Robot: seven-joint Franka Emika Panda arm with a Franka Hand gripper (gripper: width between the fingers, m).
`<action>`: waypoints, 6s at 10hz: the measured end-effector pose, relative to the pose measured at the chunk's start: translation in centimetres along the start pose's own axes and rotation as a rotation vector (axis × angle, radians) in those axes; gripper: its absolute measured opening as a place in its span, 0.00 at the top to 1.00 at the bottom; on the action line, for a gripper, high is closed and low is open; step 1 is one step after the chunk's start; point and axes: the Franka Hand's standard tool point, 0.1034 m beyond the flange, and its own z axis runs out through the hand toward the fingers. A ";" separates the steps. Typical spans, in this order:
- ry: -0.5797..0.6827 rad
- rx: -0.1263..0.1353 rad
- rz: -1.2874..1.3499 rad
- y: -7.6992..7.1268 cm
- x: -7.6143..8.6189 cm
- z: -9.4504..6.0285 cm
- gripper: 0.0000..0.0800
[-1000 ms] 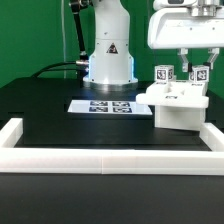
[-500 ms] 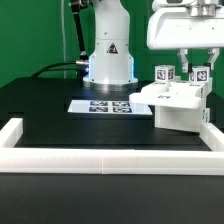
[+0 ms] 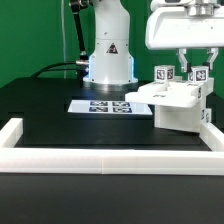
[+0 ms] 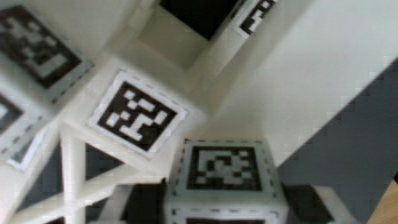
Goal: Assemble chair
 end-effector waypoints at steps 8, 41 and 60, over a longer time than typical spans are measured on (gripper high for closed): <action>-0.012 0.004 -0.066 -1.1 0.2 -0.1 0.19; -0.069 -0.040 -1.148 0.5 1.6 0.5 0.64; -0.032 -0.041 -0.014 0.0 1.7 0.4 0.26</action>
Offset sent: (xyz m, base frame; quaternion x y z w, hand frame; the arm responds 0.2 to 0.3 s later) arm 0.0000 0.0000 0.0000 0.0000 0.0000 0.0000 1.0000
